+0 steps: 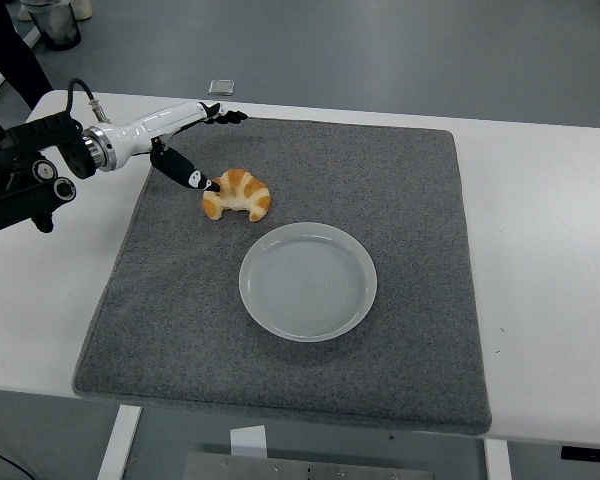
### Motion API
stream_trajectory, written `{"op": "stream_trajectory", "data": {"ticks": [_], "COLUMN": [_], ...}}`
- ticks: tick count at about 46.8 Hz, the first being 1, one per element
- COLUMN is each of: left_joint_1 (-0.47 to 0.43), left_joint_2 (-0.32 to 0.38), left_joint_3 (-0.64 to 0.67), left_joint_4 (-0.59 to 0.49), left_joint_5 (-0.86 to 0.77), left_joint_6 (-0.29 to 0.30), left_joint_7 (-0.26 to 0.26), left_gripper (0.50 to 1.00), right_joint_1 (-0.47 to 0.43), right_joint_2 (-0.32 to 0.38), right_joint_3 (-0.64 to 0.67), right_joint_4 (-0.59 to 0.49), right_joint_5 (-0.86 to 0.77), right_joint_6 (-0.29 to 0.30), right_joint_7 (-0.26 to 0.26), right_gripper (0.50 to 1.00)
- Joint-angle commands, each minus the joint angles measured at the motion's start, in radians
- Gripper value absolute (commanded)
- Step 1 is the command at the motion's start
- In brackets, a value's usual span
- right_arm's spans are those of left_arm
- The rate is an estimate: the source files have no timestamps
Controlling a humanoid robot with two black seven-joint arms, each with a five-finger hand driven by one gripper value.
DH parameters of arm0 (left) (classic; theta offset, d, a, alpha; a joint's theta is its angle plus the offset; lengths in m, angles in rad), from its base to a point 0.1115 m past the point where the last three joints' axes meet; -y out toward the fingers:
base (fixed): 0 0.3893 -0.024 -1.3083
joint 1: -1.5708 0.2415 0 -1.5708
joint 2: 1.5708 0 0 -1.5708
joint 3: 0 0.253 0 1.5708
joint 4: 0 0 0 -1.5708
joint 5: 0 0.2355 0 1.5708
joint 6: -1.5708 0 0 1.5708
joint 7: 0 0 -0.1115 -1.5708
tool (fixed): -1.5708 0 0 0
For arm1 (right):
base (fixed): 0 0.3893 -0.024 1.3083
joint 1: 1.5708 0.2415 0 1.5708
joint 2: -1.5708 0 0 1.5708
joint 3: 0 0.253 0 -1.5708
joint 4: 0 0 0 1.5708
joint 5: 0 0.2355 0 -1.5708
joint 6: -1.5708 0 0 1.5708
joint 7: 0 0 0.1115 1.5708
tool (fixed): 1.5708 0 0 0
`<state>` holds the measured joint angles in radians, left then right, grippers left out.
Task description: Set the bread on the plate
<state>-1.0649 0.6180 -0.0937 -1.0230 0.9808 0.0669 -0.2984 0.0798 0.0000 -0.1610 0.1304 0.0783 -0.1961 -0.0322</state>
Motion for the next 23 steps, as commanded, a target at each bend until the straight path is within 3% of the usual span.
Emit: {"op": "stream_trajectory", "data": {"ticks": [1, 12, 23], "left_joint_1": [0.011, 0.039, 0.055], "left_joint_2": [-0.035, -0.124, -0.138], "left_joint_3": [0.002, 0.003, 0.003], "left_joint_4": [0.04, 0.113, 0.127], "left_joint_5": [0.001, 0.001, 0.002], "left_joint_6": [0.008, 0.011, 0.024], "left_joint_7": [-0.001, -0.002, -0.004], "left_gripper": [0.984, 0.984, 0.984], "right_joint_1": [0.0, 0.0, 0.0], "right_joint_2": [0.0, 0.0, 0.0], "right_joint_3": [0.0, 0.001, 0.001], "right_joint_4": [0.0, 0.0, 0.0], "right_joint_5": [0.001, 0.001, 0.001], "right_joint_6": [0.0, 0.001, 0.0], "right_joint_7": [0.0, 0.0, 0.0], "right_gripper": [0.952, 0.952, 0.952]}}
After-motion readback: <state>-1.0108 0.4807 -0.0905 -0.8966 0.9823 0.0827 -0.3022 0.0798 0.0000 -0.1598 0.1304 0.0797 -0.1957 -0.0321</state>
